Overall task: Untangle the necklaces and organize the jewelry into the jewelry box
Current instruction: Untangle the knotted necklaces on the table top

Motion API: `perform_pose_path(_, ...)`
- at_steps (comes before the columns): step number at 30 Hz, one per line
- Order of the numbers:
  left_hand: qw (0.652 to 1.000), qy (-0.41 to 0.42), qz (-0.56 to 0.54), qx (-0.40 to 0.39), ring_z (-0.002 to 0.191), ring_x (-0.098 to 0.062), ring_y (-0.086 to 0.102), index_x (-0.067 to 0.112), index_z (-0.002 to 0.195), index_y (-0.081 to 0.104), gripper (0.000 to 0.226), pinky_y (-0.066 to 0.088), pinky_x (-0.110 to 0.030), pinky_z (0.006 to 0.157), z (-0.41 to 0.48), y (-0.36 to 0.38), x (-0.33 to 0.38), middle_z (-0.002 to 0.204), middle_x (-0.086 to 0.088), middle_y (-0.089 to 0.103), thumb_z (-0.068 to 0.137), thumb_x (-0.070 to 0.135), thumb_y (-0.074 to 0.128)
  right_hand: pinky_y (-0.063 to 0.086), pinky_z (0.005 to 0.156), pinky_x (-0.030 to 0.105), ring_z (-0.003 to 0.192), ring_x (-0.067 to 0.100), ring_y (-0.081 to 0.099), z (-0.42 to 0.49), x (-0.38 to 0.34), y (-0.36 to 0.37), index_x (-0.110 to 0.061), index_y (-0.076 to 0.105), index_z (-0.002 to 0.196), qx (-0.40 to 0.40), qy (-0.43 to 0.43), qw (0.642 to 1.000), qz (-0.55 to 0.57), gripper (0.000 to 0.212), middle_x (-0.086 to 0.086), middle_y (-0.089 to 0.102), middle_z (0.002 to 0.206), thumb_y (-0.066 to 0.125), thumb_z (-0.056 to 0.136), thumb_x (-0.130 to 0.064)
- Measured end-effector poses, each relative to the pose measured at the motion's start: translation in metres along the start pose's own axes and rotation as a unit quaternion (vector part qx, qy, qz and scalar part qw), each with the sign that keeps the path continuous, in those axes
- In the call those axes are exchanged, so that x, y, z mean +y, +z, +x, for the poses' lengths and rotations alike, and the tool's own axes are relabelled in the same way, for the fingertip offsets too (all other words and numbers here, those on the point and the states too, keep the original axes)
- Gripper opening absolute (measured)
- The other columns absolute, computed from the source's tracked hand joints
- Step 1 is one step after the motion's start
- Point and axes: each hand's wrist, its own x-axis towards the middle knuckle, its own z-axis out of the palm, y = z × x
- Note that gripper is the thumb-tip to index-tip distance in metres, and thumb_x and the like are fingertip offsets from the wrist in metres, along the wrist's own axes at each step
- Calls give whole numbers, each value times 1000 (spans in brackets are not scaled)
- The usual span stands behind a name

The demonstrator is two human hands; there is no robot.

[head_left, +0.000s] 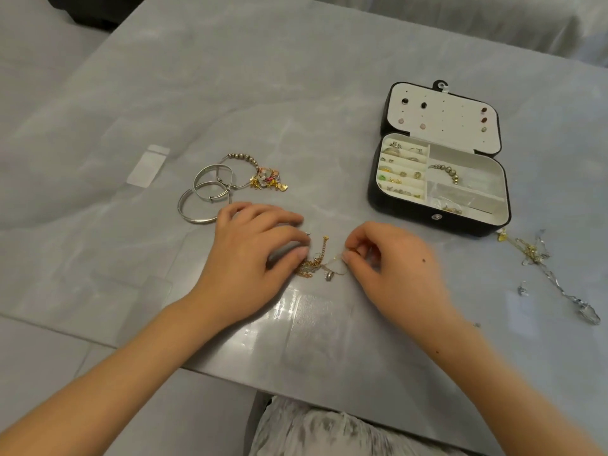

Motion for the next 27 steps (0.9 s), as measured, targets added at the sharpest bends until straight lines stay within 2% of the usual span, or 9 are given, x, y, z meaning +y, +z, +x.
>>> perform_pose_path(4, 999, 23, -4, -41, 114, -16, 52, 38, 96, 71, 25, 22, -42, 104, 7, 2, -2, 120, 11, 62, 83, 46, 52, 39, 63, 25, 71, 10, 48, 13, 4, -1, -23, 61, 87, 29, -8, 1000, 3, 5, -8, 56, 75, 63, 83, -20)
perform_pose_path(9, 994, 43, 65, -77, 129, -25, 44, 41, 113, 65, 34, 13, -56, 111, 9, 0, -7, 133, 4, 55, 89, 48, 42, 31, 62, 14, 72, 10, 45, 27, 6, -2, -23, 66, 89, 20, -27, 999, -9, 7, -9, 53, 75, 62, 85, -19)
perform_pose_path(11, 993, 41, 83, -78, 132, -27, 41, 42, 117, 62, 36, 9, -58, 112, 8, -1, -8, 136, 1, 53, 91, 50, 39, 30, 61, 20, 73, 10, 45, 29, 8, -1, -23, 67, 88, 10, -31, 999, -19, 6, -9, 52, 76, 62, 85, -20)
perform_pose_path(15, 989, 48, 122, -62, 134, -31, 38, 42, 120, 60, 35, 8, -62, 111, 4, -1, -6, 138, -5, 51, 94, 47, 37, 30, 58, 22, 72, 12, 44, 25, 10, 3, -21, 68, 85, 11, -37, 998, -48, 7, -10, 49, 75, 64, 84, -16)
perform_pose_path(19, 989, 45, 134, -36, 131, -31, 41, 36, 119, 63, 36, 11, -63, 110, 2, 1, -5, 135, -7, 54, 93, 43, 40, 30, 53, 22, 68, 16, 45, 12, 8, 6, -19, 68, 79, 58, -36, 995, -79, 9, -5, 52, 73, 69, 78, -11)
perform_pose_path(21, 991, 47, 126, -27, 129, -31, 43, 32, 117, 65, 36, 13, -63, 109, 2, 1, -6, 132, -7, 56, 92, 45, 43, 33, 59, 25, 72, 16, 44, 6, 4, 5, -20, 67, 80, 89, -52, 992, -80, 3, -3, 55, 80, 68, 78, -19)
perform_pose_path(24, 992, 71, 102, -4, 121, -29, 51, 29, 108, 71, 31, 20, -60, 108, 1, -2, -6, 125, -4, 61, 88, 45, 53, 35, 63, 27, 73, 14, 44, 0, -4, 10, -24, 65, 77, 72, -81, 993, -46, 22, -7, 54, 80, 57, 77, -45)
perform_pose_path(27, 993, 84, 80, -1, 113, -27, 55, 28, 98, 73, 26, 23, -59, 106, 0, -3, -7, 118, -1, 63, 84, 44, 59, 35, 60, 25, 68, 14, 46, -1, -8, 20, -25, 63, 74, 47, -86, 993, -69, 31, -9, 55, 75, 49, 75, -53)
